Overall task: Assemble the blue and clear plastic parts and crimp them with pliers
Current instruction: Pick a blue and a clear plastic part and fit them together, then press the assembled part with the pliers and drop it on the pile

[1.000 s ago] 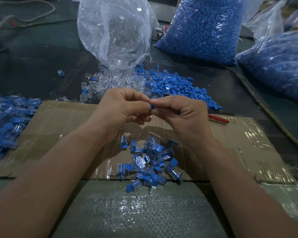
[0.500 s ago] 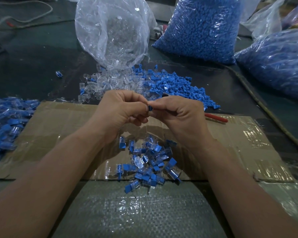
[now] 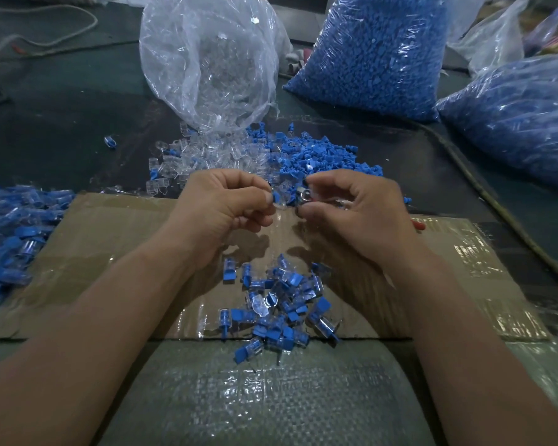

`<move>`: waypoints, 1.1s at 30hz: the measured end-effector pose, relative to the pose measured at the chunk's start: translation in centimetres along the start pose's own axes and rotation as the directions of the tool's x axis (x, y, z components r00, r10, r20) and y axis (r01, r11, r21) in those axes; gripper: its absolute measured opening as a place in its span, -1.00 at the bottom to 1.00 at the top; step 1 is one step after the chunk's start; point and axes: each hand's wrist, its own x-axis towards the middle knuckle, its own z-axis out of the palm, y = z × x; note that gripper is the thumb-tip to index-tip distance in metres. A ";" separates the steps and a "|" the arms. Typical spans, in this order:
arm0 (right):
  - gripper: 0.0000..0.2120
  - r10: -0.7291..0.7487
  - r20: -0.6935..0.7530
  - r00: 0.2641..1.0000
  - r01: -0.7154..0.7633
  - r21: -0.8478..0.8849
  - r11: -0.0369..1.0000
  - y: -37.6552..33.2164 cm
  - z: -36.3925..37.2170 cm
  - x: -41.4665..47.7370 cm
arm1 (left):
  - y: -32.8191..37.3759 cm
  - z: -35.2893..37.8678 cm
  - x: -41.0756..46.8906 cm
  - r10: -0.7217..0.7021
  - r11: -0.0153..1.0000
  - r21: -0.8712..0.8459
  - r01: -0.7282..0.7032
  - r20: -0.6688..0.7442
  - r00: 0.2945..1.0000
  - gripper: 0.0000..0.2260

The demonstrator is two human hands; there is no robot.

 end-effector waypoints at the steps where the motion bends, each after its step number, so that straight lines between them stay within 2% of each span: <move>1: -0.51 0.035 -0.004 0.999 -0.035 -0.070 0.997 0.5 -0.6 0.2 | 0.0 -0.1 0.1 -0.002 1.000 -0.005 0.002 -0.001 1.000 -0.89; 6: -0.28 0.301 0.116 0.947 -0.247 -0.340 0.908 3.0 -3.0 0.5 | -0.1 -0.4 0.2 -0.010 0.999 -0.035 0.009 -0.007 1.000 -0.89; 10: -0.14 0.428 0.246 0.870 -0.280 -0.468 0.838 3.4 -3.4 0.6 | -0.1 -0.5 0.3 -0.018 0.997 -0.075 0.017 -0.009 1.000 -0.93; 13: -0.12 0.478 0.270 0.836 -0.287 -0.527 0.800 3.5 -3.1 0.8 | -0.1 -0.4 0.3 -0.017 0.996 -0.084 0.018 0.003 1.000 -0.93; 18: -0.27 0.429 0.213 0.878 -0.257 -0.545 0.798 3.3 -3.2 0.8 | -0.3 -0.5 0.5 -0.009 0.997 -0.078 0.010 0.017 1.000 -0.94; 23: -0.61 0.292 0.086 0.953 -0.213 -0.497 0.841 2.2 -3.0 0.6 | -0.5 -0.5 0.4 -0.001 0.995 -0.101 0.003 0.017 1.000 -0.94; 28: -0.56 0.217 0.018 0.976 -0.189 -0.420 0.887 1.5 -3.0 0.3 | -0.7 -0.7 0.6 0.010 0.995 -0.101 -0.010 -0.004 1.000 -0.91; 33: -0.67 0.094 -0.071 0.993 -0.113 -0.359 0.926 1.0 -2.7 0.1 | -0.8 -0.4 0.6 0.028 0.986 -0.162 -0.033 -0.033 0.999 -0.90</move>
